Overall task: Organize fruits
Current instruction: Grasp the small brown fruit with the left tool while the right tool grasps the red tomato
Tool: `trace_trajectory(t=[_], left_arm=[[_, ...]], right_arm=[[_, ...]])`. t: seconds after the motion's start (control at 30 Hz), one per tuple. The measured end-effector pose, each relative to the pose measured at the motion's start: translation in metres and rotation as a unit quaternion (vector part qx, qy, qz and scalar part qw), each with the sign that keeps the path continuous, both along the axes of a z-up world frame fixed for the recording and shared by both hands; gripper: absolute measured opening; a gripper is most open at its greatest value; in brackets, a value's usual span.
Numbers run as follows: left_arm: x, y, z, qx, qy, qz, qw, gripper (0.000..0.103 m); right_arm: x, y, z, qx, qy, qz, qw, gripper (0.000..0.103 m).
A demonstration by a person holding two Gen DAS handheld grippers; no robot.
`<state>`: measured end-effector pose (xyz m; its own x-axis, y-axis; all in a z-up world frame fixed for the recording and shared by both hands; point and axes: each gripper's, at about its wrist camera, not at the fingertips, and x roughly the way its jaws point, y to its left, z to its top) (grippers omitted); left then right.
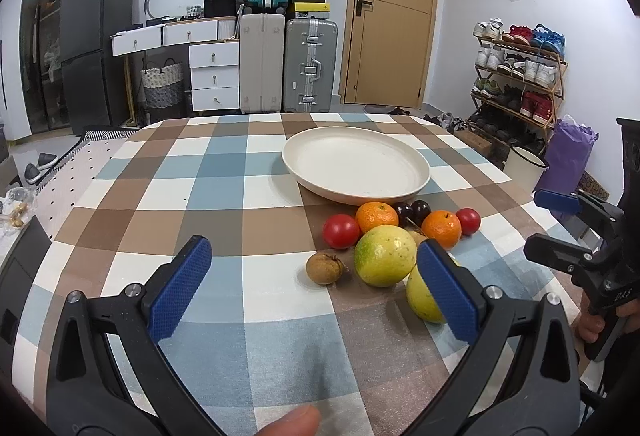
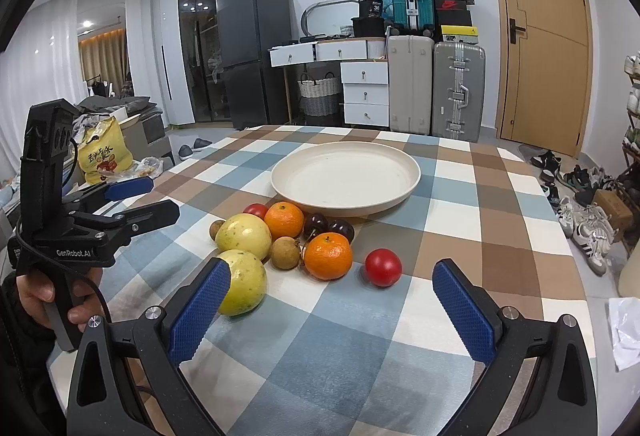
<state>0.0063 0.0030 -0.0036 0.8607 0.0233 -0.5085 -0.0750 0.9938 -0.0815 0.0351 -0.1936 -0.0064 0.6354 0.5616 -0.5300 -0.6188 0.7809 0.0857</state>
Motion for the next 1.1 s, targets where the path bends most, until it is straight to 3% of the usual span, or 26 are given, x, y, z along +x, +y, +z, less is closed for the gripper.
trace_trajectory(t=[0.33, 0.4, 0.57, 0.7, 0.93, 1.1], left_arm=[[0.004, -0.005, -0.002, 0.011, 0.007, -0.010, 0.9999, 0.102], [0.009, -0.005, -0.006, 0.002, 0.029, -0.025, 0.9993, 0.102], [0.009, -0.001, -0.007, -0.014, 0.031, -0.033, 0.9989, 0.102], [0.008, -0.002, -0.006, 0.008, 0.029, -0.017, 0.9994, 0.102], [0.014, 0.002, -0.006, 0.014, 0.054, -0.018, 0.9983, 0.102], [0.026, 0.013, -0.014, 0.001, 0.094, -0.023, 0.9953, 0.102]], right_arm=[[0.011, -0.003, 0.001, -0.002, 0.022, -0.021, 1.000, 0.103], [0.013, -0.003, 0.000, -0.004, 0.028, -0.023, 0.999, 0.103], [0.015, -0.002, 0.002, -0.014, 0.032, -0.031, 0.999, 0.103], [0.021, -0.002, 0.003, -0.012, 0.044, -0.034, 0.998, 0.103], [0.031, 0.002, 0.001, -0.031, 0.065, -0.039, 0.997, 0.103], [0.047, -0.004, -0.004, -0.034, 0.098, -0.060, 0.993, 0.102]])
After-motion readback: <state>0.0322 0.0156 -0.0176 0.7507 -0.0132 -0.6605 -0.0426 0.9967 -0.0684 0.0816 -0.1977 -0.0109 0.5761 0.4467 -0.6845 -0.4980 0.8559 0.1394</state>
